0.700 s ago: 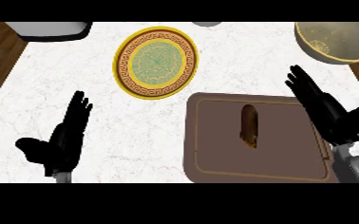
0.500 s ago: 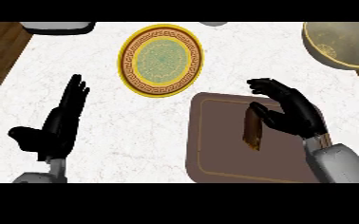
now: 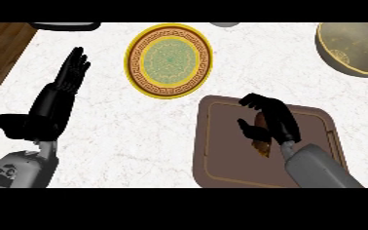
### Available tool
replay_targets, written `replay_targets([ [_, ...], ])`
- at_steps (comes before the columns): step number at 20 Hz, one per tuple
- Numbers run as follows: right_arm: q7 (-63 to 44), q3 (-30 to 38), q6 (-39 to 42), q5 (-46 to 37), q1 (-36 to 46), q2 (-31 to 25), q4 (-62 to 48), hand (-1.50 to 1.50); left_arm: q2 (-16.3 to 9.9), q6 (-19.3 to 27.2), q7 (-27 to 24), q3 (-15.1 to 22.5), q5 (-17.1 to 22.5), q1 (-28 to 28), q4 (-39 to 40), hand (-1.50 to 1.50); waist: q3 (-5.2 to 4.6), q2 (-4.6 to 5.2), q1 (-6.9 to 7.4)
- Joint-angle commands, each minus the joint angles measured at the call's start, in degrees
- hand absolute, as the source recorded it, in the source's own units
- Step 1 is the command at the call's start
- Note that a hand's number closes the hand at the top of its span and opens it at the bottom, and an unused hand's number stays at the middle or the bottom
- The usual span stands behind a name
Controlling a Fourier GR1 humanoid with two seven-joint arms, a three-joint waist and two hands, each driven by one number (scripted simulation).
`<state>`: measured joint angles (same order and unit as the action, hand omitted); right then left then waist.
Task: Pick the sweet potato from the tray and place it in the plate
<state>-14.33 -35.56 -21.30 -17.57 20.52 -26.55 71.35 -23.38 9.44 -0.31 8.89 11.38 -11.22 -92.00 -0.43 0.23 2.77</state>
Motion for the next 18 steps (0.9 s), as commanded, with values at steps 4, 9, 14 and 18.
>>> replay_targets([
  [4, -7.1, -5.2, -22.1, -18.4, 3.1, 18.8, -8.6, -1.50, -1.8, -1.8, 3.1, -1.4, 0.7, -2.5, -0.2, 0.00, 0.45, -0.10, -1.37],
  [9, -18.6, -5.7, -16.9, -32.1, 11.8, 20.7, -8.7, -1.50, -0.9, -1.7, 2.5, -2.3, -0.8, -3.6, 2.4, 0.00, 0.34, -0.34, -2.64],
  [14, -38.2, -8.0, 1.8, -40.5, 15.6, 22.4, -9.2, -1.50, -3.0, -3.9, 4.2, -4.5, 1.7, -3.3, 0.6, 0.00, 0.18, -0.92, -3.04],
  [18, -49.1, -6.3, 17.8, -39.4, 20.5, 24.1, -13.0, -1.50, -3.2, -3.6, 4.6, -4.8, 1.3, -4.2, 1.1, 0.00, 0.14, -0.81, -2.78],
])
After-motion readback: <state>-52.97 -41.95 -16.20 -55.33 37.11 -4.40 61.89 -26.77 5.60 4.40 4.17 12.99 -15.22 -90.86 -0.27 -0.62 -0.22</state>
